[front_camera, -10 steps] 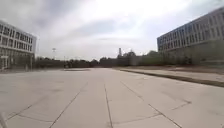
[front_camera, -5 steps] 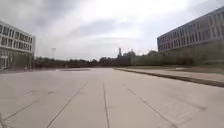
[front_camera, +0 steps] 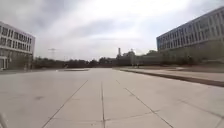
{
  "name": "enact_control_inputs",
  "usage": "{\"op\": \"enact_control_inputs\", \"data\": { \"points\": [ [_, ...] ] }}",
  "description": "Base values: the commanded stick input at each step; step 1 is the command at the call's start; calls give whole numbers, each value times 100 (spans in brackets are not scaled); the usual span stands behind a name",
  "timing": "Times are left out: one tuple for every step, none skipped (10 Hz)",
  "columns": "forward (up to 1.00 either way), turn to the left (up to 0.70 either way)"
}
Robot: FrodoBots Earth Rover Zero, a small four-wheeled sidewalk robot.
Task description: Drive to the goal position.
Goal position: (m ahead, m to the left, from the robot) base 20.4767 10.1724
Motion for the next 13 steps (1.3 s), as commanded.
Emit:
{"op": "enact_control_inputs", "data": {
  "points": [
    [70, 0],
    [70, 0],
    [70, 0],
    [70, 0],
    [70, 0],
    [70, 0],
    [70, 0],
    [70, 0],
    [70, 0],
    [70, 0],
    [70, 0],
    [70, 0],
    [70, 0]
  ]
}}
